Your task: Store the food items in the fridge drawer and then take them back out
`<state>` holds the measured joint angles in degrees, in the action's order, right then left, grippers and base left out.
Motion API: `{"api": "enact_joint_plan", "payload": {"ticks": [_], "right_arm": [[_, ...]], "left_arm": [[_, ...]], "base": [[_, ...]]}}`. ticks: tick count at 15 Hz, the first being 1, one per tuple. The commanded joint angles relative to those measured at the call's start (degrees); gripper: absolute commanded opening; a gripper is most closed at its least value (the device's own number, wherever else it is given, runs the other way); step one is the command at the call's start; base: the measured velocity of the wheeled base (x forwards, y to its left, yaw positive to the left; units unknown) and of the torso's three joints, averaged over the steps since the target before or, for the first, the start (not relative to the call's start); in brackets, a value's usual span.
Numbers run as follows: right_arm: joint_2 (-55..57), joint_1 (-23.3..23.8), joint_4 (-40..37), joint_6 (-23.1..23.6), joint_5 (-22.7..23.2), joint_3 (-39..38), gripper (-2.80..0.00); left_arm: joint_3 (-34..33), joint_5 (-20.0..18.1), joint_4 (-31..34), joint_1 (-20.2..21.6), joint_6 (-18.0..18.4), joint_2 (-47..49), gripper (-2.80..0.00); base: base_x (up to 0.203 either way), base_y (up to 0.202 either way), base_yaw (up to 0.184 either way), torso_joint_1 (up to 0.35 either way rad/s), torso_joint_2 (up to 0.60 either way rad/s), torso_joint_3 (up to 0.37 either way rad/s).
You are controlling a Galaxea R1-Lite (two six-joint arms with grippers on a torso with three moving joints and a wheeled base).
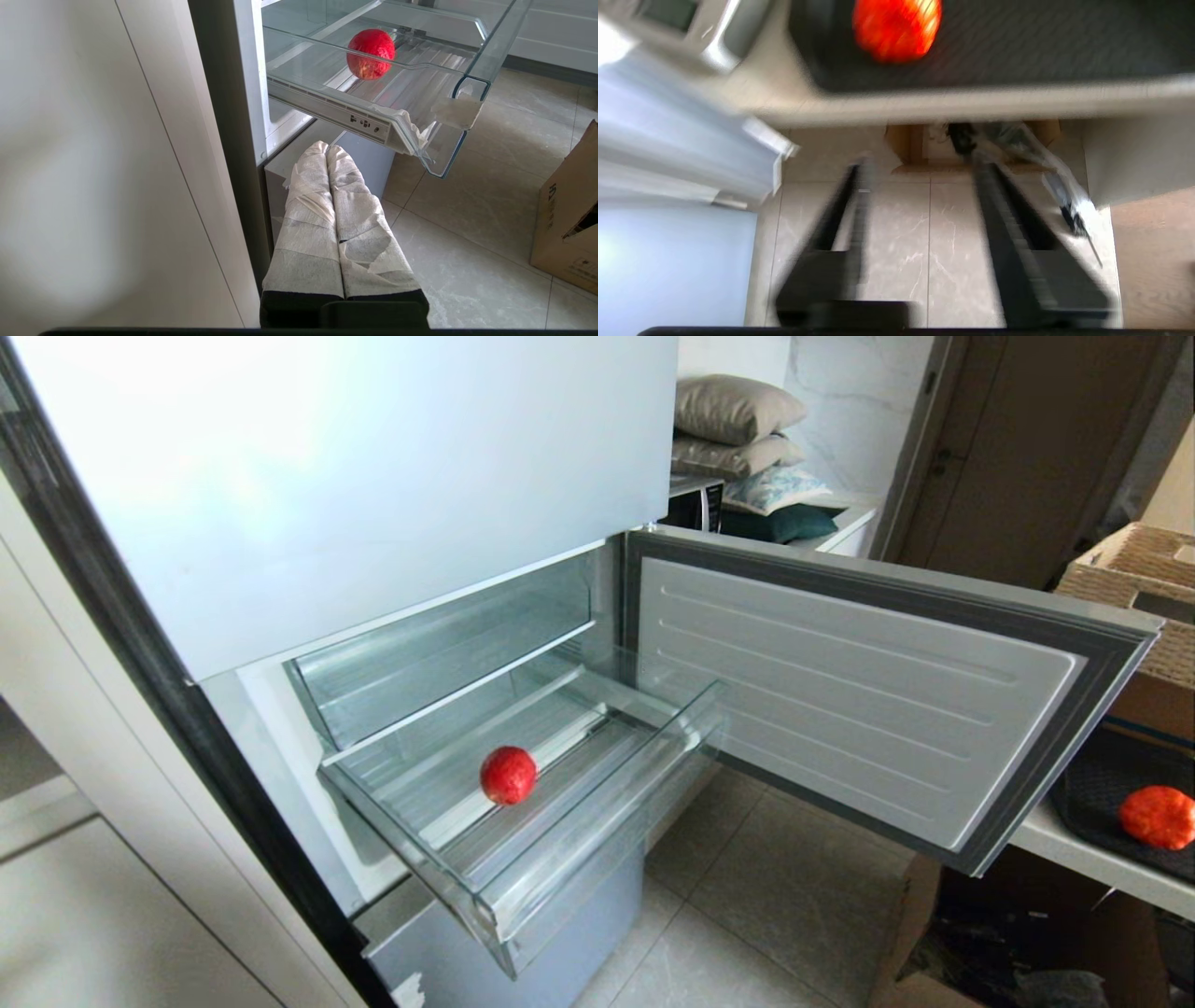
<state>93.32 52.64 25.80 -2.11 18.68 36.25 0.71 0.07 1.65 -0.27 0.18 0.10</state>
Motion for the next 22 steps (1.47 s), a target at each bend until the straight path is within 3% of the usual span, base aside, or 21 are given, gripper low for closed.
{"api": "enact_joint_plan", "payload": {"ticks": [1,7,9,12,22], "right_arm": [[10.5,0.3,1.7,0.2,0.2,5.2,0.00],[28.1,-1.0,9.7,5.5,0.7,20.9,0.00],[31.9,-2.8,10.7,7.0,3.0,24.7,0.00],[35.7,-4.2,10.8,7.1,5.7,28.5,0.00],[42.0,-5.6,10.8,7.4,5.8,35.5,0.00]], "left_arm": [[0.0,0.0,0.0,0.0,0.0,0.0,-2.80],[0.0,0.0,0.0,0.0,0.0,0.0,-2.80],[0.0,0.0,0.0,0.0,0.0,0.0,-2.80],[0.0,0.0,0.0,0.0,0.0,0.0,-2.80],[0.0,0.0,0.0,0.0,0.0,0.0,-2.80]], "base": [[0.000,0.000,0.000,0.000,0.00,0.000],[0.000,0.000,0.000,0.000,0.00,0.000],[0.000,0.000,0.000,0.000,0.00,0.000],[0.000,0.000,0.000,0.000,0.00,0.000],[0.000,0.000,0.000,0.000,0.00,0.000]]}}
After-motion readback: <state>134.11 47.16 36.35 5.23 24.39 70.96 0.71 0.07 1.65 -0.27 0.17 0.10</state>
